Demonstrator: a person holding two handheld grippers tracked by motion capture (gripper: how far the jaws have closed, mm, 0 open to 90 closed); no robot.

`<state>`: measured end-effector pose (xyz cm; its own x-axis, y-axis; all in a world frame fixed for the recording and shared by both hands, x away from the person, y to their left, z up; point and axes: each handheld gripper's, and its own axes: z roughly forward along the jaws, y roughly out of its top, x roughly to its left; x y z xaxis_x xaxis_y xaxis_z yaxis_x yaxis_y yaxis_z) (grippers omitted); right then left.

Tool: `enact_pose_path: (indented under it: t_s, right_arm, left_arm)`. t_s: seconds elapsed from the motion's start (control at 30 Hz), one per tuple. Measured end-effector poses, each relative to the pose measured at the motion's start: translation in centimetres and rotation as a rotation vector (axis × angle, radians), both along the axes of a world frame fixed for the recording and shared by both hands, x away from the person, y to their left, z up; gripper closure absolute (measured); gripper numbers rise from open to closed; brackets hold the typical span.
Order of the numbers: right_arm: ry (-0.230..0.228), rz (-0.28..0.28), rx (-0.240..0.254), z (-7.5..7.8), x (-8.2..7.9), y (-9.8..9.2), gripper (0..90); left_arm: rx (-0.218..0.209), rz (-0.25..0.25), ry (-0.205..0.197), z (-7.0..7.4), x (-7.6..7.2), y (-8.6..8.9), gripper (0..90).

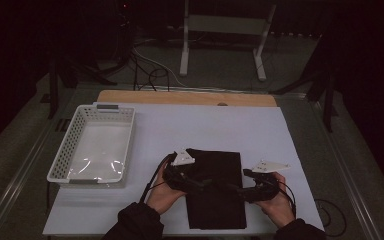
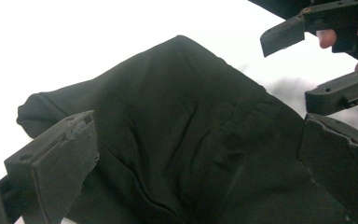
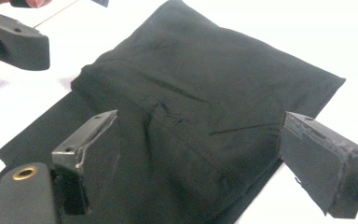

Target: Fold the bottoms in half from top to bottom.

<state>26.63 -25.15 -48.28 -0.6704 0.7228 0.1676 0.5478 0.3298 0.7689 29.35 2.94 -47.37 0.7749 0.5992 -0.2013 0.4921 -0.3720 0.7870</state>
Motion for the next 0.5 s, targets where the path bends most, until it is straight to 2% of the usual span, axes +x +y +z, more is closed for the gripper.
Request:
enact_pose_path:
  t_s: [0.13, 0.27, 0.5]
  right_arm:
    - [0.002, -0.01, 0.002, -0.1, 0.0, 0.0, 13.8]
    - [0.004, -0.019, -0.006, -0.3, 0.1, -0.1, 13.8]
    - [0.011, -0.033, -0.038, -0.8, 0.3, -0.2, 13.8]
  left_arm:
    - [-0.002, 0.007, -0.001, 0.0, 0.2, 0.1, 0.1]
    - [0.013, 0.017, -0.002, -0.1, 0.9, 0.2, 0.1]
    - [0.026, 0.036, 0.005, -0.3, 2.1, 0.3, 0.1]
